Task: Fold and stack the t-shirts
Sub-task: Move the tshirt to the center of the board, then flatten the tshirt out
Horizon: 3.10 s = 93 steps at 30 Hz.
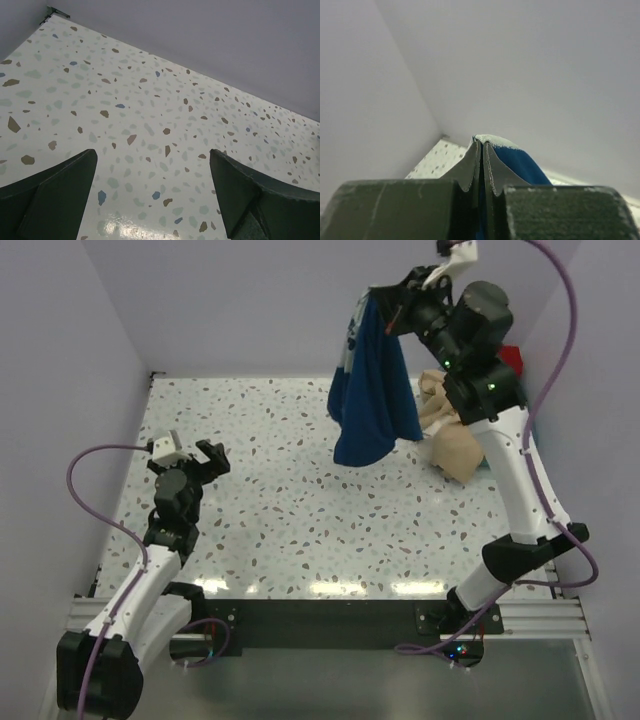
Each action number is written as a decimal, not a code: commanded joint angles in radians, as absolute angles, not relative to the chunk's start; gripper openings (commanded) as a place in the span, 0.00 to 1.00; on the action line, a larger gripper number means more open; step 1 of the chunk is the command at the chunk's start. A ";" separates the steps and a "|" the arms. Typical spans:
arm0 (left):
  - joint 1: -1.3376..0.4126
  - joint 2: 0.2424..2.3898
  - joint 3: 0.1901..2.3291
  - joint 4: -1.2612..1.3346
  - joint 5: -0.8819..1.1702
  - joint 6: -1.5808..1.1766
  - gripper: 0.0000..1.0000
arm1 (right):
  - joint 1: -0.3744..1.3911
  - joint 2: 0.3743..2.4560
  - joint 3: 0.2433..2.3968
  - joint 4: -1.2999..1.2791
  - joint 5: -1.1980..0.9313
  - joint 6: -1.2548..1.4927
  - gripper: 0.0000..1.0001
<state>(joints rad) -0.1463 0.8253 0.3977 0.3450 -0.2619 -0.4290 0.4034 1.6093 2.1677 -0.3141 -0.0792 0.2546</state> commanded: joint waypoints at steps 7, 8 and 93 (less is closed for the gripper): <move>-0.149 0.779 0.411 0.247 -0.242 -0.486 1.00 | 0.518 1.620 1.694 -0.143 -0.003 0.382 0.39; -0.150 0.773 0.402 0.252 -0.229 -0.485 1.00 | 0.518 1.634 1.659 -0.149 0.020 0.387 0.62; -0.364 0.557 0.790 -0.103 -0.595 -0.311 0.00 | 0.291 0.872 1.101 -0.297 0.188 0.336 0.00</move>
<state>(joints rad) -0.3626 0.6147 0.7334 -0.0654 -0.4816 -0.3454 0.2905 0.9489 1.0771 -0.2260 0.0898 0.3676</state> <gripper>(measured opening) 0.051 0.024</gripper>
